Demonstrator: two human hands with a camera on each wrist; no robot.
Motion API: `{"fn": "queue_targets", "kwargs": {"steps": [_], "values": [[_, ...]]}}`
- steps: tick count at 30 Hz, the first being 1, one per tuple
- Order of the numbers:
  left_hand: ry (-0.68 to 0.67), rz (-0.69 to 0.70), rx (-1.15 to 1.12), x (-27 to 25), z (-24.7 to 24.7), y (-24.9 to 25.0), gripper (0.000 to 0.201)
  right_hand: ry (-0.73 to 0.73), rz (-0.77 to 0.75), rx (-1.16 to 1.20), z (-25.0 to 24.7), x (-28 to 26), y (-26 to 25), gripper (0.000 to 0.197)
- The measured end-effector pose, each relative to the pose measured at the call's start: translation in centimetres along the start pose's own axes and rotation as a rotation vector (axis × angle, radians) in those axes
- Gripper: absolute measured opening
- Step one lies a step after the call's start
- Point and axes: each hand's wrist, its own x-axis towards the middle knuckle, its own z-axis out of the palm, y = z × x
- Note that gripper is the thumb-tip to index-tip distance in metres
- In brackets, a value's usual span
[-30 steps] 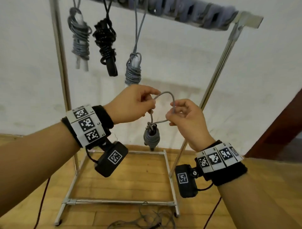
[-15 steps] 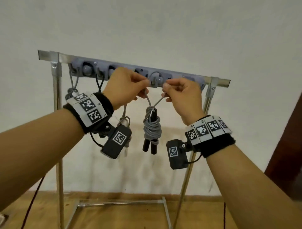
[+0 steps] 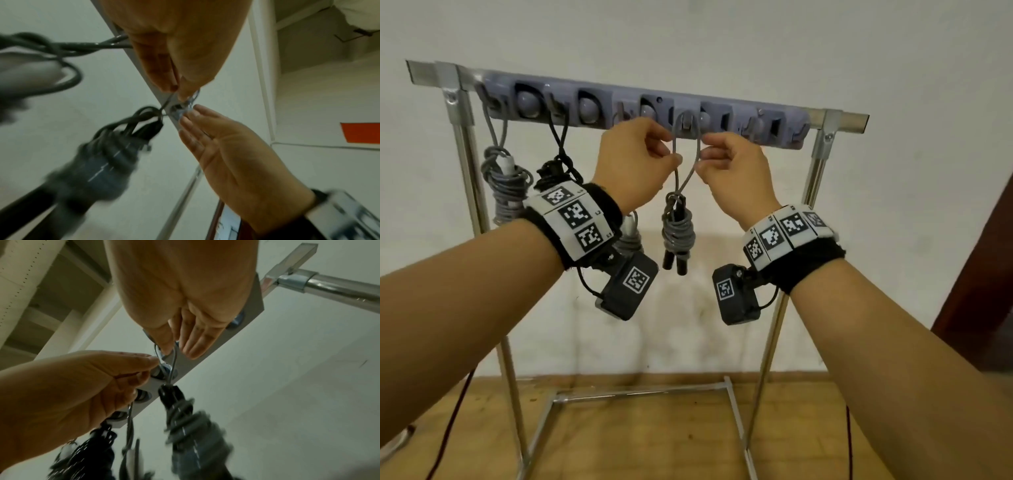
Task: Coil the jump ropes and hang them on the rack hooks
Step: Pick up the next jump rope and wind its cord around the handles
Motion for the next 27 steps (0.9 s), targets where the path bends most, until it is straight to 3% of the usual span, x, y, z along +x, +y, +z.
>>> {"fn": "queue_targets", "kwargs": {"steps": [3,7,13,20,27], "values": [[-0.023,0.040,0.002,-4.1,0.9,-0.2,0.019,-0.006,-0.005,0.000,-0.7,-3.6,0.7,0.041],[-0.235,-0.009,-0.044,-12.2,2.9,-2.7,0.006,-0.075,0.085,0.008,-0.9,-11.3,3.9,0.025],[-0.650,-0.257,0.070,-26.3,6.3,-10.6,0.005,-0.263,0.370,-0.075,-0.1,-25.9,12.4,0.013],[-1.117,-0.518,0.139,-46.1,12.2,-19.2,0.016,-0.534,0.818,-0.264,1.5,-45.1,24.8,0.012],[-1.366,-0.687,0.139,-56.6,19.6,-24.1,0.010,-0.747,1.146,-0.402,2.4,-57.3,34.4,0.017]]}}
